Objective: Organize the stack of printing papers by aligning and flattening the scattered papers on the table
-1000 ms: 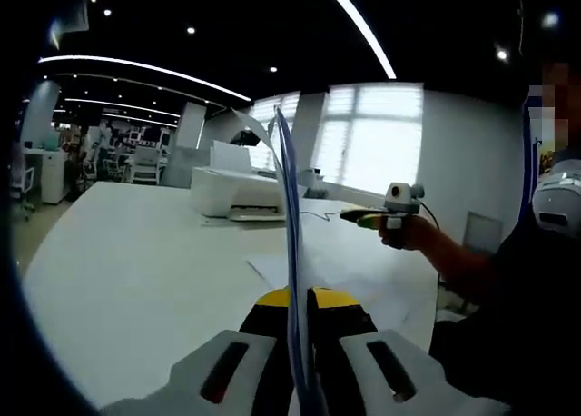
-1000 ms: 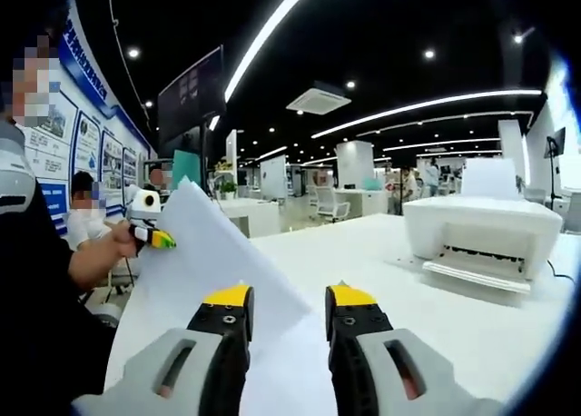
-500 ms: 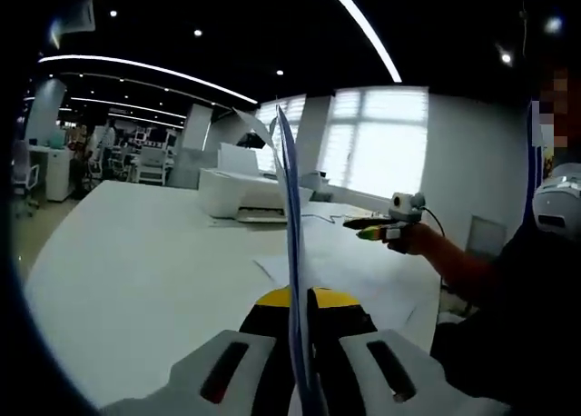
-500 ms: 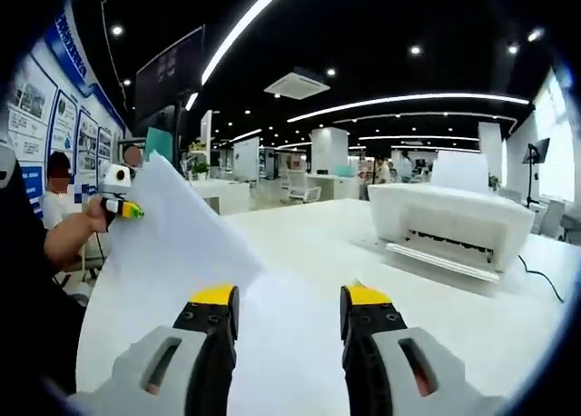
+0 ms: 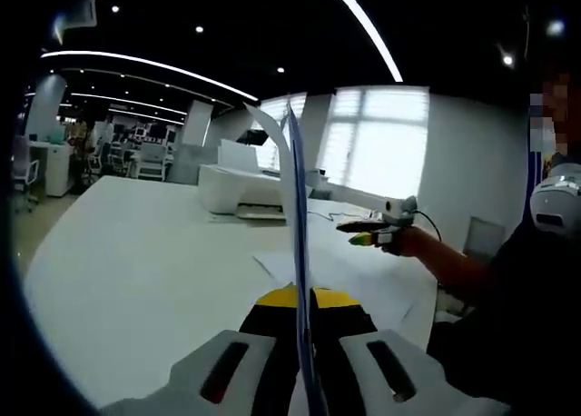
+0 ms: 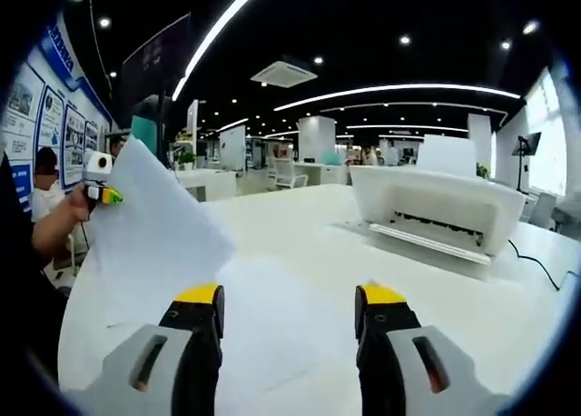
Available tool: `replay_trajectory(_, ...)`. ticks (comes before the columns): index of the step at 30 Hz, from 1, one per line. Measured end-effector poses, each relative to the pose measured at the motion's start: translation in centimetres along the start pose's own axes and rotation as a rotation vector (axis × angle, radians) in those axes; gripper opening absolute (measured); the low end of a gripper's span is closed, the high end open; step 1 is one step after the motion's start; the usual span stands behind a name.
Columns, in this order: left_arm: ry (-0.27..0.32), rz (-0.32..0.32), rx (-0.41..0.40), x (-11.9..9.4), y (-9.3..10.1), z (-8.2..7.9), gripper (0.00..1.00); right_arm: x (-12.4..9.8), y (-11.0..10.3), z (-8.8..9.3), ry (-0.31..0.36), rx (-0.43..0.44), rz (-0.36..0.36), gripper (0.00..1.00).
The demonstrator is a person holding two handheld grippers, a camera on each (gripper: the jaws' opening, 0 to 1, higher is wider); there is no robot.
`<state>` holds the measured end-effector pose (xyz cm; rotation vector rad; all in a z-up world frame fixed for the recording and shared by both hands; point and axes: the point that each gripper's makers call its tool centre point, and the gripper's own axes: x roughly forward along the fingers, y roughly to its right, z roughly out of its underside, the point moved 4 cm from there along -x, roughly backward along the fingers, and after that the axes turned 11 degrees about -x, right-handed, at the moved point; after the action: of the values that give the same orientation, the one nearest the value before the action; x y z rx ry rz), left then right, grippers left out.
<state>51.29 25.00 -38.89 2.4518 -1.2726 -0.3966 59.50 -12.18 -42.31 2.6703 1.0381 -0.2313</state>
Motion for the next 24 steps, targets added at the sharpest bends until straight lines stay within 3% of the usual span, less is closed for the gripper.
replay_trajectory(12,-0.005,0.006,-0.008,0.2,0.2,0.3,0.07,1.5,0.3,1.4,-0.042,0.013,0.016,0.61)
replay_trajectory(24,-0.009,0.01,-0.011,0.2,0.4,0.4,0.07,2.7,2.3,1.8,-0.044,0.047,0.051,0.62)
